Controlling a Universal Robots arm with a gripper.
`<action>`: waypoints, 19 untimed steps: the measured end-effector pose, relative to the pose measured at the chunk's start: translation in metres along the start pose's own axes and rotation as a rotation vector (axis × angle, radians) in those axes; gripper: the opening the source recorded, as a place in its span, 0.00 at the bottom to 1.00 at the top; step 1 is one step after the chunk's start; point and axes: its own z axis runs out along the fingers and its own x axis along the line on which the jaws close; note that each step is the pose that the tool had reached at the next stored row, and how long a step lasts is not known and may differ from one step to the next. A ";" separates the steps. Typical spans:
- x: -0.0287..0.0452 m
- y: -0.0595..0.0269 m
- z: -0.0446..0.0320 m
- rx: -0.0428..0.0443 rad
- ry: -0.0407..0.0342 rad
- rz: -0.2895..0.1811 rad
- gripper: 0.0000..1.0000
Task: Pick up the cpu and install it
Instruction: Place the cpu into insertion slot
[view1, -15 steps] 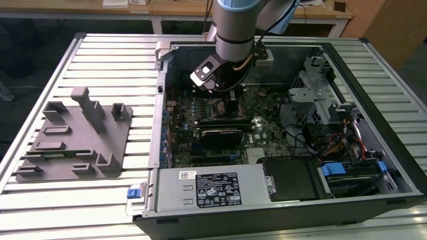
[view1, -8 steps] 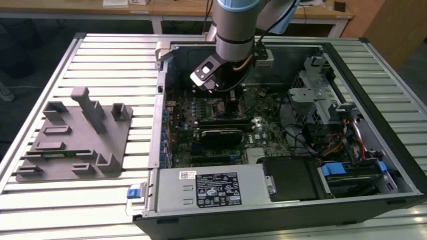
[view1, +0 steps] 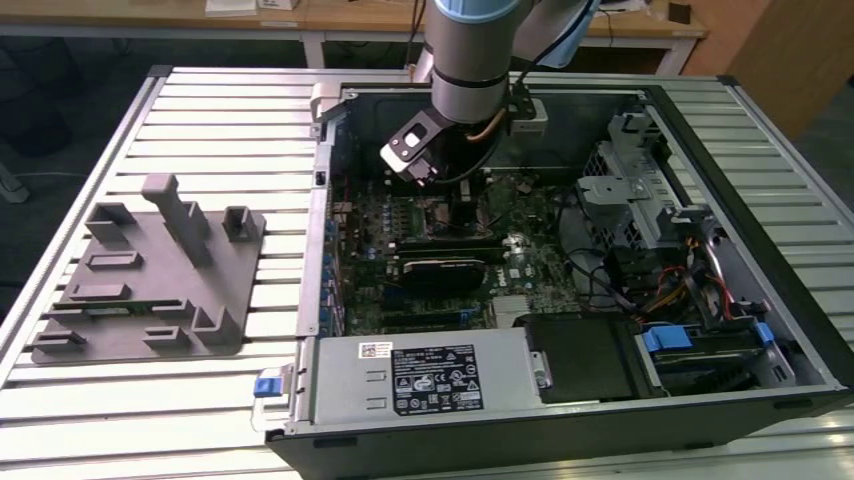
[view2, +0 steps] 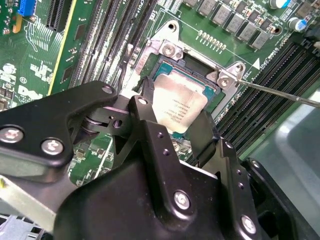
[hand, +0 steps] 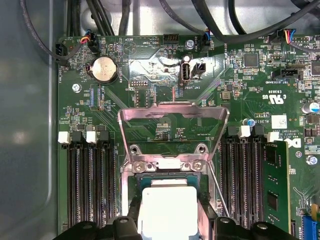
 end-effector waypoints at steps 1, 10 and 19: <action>0.0000 0.0000 0.0000 0.0000 0.0000 0.000 0.53; 0.0000 0.0002 -0.0002 0.0001 -0.0001 0.008 0.53; 0.0000 0.0002 -0.0001 0.0000 -0.0001 0.008 0.60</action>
